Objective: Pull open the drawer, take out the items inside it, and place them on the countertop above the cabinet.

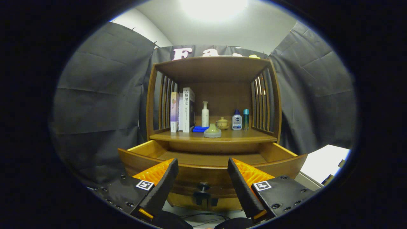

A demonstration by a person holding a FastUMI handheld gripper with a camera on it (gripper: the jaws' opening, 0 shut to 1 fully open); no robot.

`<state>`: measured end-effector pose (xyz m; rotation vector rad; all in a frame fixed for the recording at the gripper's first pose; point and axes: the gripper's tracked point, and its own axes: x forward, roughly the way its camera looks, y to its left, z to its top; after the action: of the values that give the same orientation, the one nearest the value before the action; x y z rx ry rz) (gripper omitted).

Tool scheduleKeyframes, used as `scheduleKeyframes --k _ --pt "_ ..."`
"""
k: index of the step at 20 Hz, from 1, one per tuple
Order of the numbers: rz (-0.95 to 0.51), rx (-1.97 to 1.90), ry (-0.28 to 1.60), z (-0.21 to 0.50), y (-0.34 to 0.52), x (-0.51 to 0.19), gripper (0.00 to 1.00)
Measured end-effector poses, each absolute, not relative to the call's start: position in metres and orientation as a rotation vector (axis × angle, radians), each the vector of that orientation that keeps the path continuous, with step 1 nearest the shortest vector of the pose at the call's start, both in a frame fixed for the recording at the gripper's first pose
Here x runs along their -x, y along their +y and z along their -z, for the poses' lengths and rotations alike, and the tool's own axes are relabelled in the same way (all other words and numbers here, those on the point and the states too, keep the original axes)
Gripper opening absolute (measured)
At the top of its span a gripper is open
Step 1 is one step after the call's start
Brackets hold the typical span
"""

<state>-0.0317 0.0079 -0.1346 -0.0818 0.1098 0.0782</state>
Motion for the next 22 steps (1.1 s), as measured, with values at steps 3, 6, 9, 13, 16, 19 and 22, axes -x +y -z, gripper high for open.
scheduleKeyframes --k 3,6,9,13,16,19,22 --pt "-0.053 0.091 0.141 0.155 0.003 0.023 0.98" --pt "-0.024 0.068 0.170 0.177 0.000 0.018 0.98" --pt "0.033 0.071 0.164 0.183 -0.009 0.006 0.98" --pt "0.040 0.052 0.189 0.194 -0.004 -0.003 0.98" --pt "0.040 0.050 0.212 0.201 -0.002 -0.004 0.98" --pt "0.055 0.070 0.220 0.202 -0.004 -0.005 0.98" --pt "0.065 0.098 0.249 0.209 -0.001 -0.005 0.98"
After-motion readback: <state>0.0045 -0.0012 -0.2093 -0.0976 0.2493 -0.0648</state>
